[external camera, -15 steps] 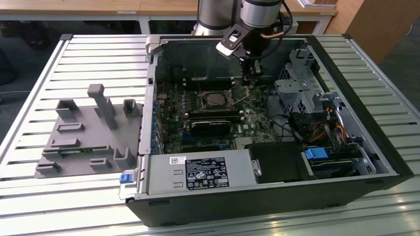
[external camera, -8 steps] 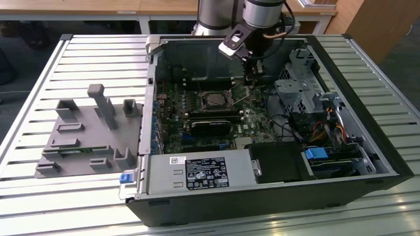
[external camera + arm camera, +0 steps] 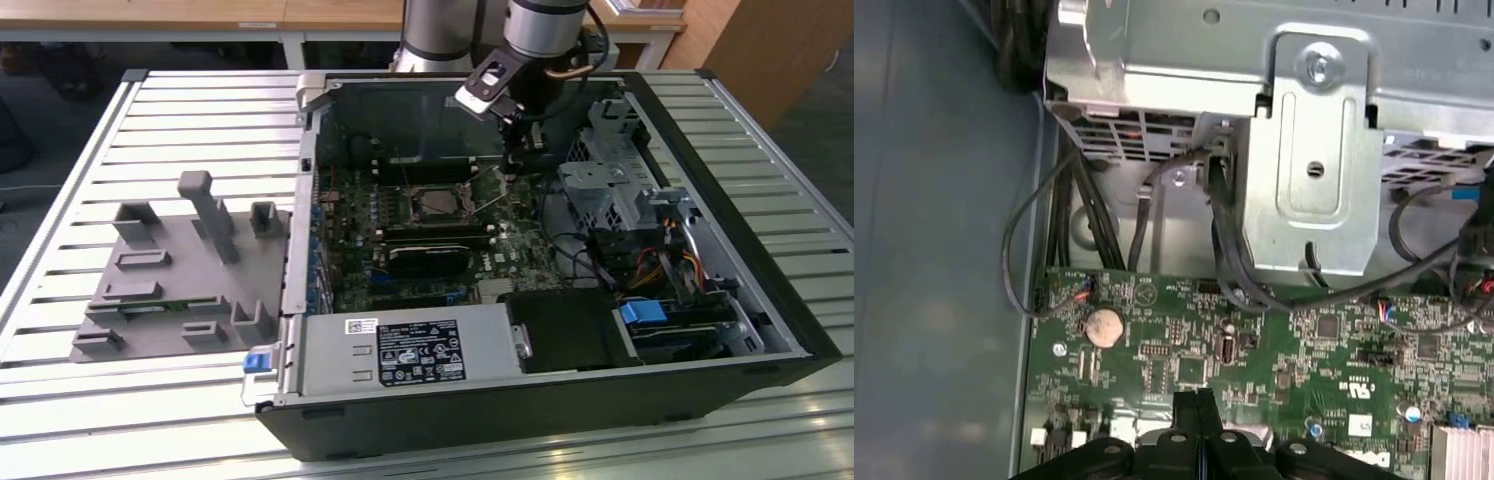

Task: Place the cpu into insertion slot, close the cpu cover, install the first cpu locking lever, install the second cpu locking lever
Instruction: 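Close the cpu cover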

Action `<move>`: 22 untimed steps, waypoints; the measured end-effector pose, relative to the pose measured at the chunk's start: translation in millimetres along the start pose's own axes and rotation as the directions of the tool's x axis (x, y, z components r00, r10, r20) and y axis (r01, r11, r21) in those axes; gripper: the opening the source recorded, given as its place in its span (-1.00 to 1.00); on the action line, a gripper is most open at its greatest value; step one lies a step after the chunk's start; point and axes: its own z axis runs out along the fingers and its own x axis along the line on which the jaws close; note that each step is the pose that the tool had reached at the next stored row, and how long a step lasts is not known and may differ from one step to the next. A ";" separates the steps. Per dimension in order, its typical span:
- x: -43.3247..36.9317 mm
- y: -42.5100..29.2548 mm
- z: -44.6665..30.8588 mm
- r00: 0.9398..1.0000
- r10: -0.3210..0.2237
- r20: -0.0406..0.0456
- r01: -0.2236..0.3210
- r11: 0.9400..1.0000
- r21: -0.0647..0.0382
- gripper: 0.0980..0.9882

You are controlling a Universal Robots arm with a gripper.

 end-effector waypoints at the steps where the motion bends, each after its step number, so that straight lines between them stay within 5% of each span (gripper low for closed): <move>1: 0.2 1.3 0.3 1.000 0.000 0.000 0.000 1.000 0.001 -0.98; 22: 2.5 15.3 8.9 1.000 0.000 -0.001 0.000 1.000 0.023 -0.98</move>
